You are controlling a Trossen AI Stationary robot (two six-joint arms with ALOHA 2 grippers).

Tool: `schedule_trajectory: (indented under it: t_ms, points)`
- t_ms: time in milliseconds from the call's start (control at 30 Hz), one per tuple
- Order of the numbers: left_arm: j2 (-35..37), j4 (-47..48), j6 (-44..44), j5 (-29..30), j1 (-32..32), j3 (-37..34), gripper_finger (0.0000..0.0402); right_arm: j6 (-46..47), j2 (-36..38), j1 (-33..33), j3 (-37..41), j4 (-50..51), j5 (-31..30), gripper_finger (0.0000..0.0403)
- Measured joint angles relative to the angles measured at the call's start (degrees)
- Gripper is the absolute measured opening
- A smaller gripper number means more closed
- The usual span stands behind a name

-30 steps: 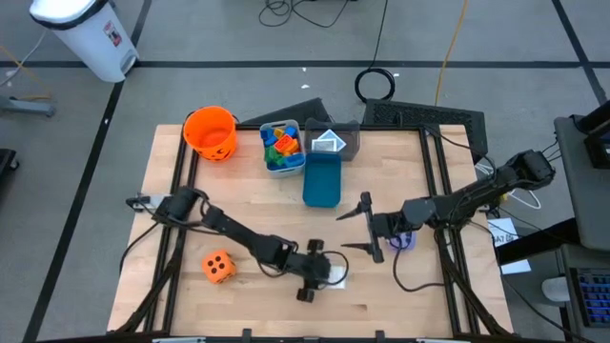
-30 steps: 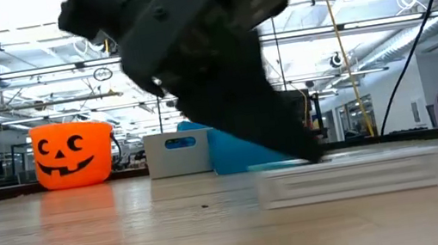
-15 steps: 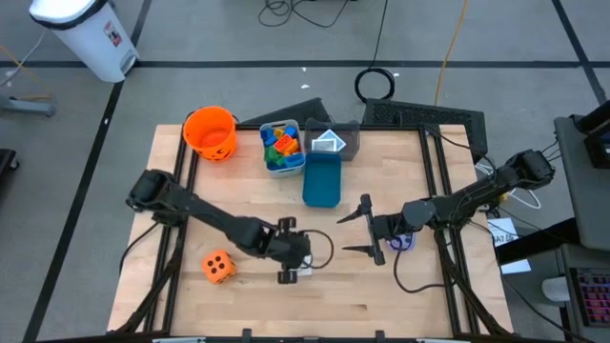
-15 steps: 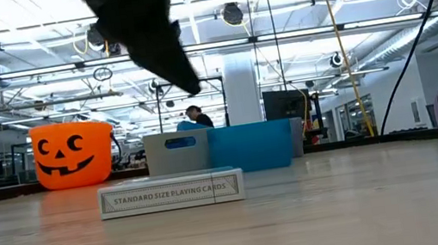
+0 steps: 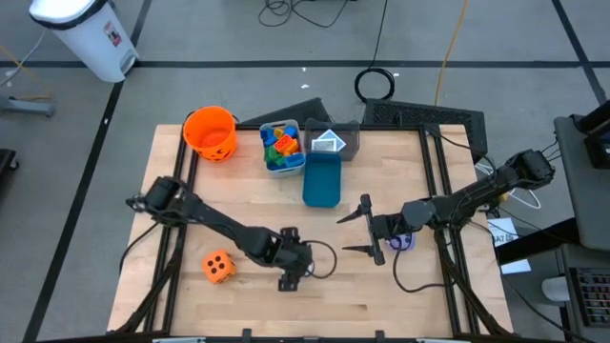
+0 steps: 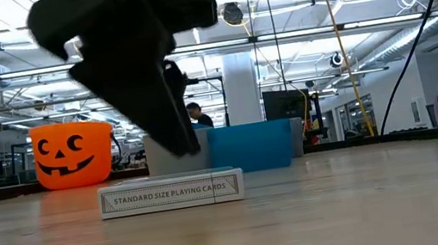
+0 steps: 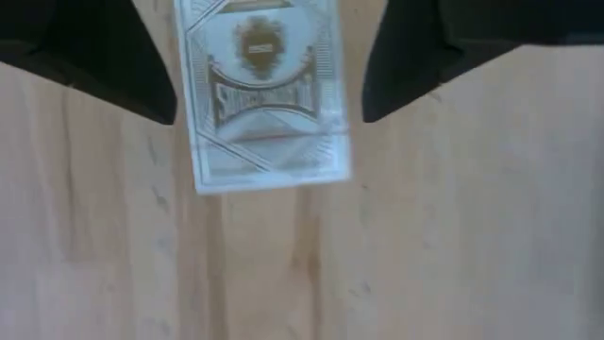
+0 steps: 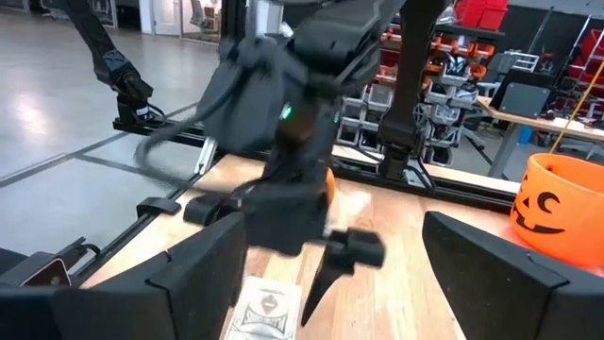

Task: Pick & Place Toys
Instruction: Put the white and brown deck of cards into the black bin

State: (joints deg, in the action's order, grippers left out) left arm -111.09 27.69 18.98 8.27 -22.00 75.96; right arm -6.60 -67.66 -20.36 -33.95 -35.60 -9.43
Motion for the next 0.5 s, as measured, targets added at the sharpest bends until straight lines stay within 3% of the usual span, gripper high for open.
schedule_trajectory:
  t_ms: [200, 500]
  points:
    - [-3.08, 1.94, 1.11, -3.15, -0.43, 0.22, 0.0392, 1.0, 0.0, 0.0, 0.0, 0.34, 0.02, 0.0313]
    - [-4.89, 3.57, 4.79, -1.48, 0.59, 0.11, 0.04, 1.01, 0.0, 0.0, 0.0, 0.34, 0.04, 0.0313]
